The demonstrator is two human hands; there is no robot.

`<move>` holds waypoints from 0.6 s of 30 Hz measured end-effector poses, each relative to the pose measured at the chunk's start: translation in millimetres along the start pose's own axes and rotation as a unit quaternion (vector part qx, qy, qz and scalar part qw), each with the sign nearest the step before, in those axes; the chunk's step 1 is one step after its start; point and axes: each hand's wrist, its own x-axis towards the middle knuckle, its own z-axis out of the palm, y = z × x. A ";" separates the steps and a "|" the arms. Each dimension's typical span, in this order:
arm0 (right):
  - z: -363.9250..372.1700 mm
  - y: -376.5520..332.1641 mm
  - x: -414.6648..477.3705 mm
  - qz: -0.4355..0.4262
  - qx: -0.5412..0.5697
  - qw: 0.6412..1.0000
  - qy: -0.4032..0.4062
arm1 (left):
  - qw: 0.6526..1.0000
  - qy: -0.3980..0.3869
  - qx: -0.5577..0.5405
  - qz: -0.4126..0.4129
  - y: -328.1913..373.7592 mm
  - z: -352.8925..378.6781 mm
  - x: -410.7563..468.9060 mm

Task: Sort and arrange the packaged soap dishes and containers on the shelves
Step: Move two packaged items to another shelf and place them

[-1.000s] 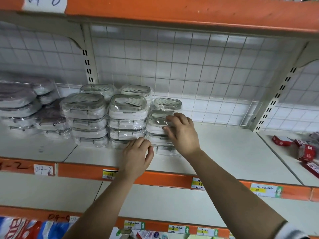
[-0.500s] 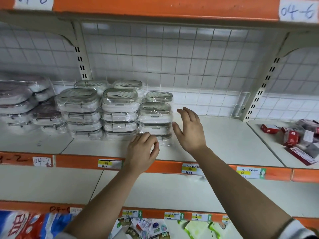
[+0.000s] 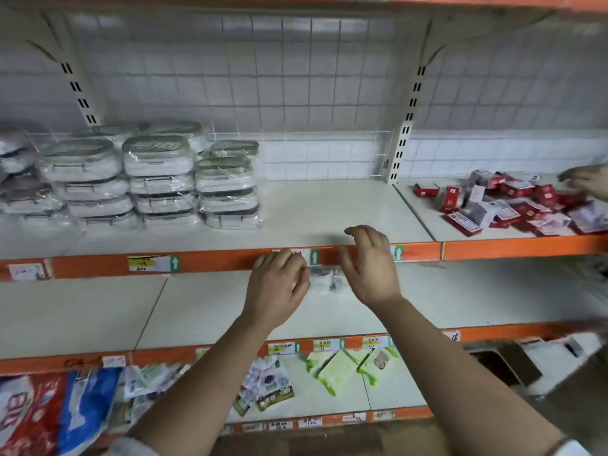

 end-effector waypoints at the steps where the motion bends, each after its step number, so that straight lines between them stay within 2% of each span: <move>1: -3.3 6.2 -9.5 0.002 -0.002 1.000 0.005 | 1.000 -0.006 -0.003 0.000 7.0 2.9 -6.1; 6: -9.6 40.6 -57.1 0.037 -0.017 0.999 0.005 | 0.997 -0.072 -0.022 -0.007 38.8 23.5 -36.3; 12: 12.2 77.4 -93.6 0.086 -0.015 0.995 -0.048 | 0.989 -0.143 -0.023 -0.021 44.2 64.3 -60.6; 18: 58.7 103.4 -100.7 0.090 -0.026 0.989 -0.118 | 0.982 -0.183 -0.002 -0.046 31.2 123.1 -64.8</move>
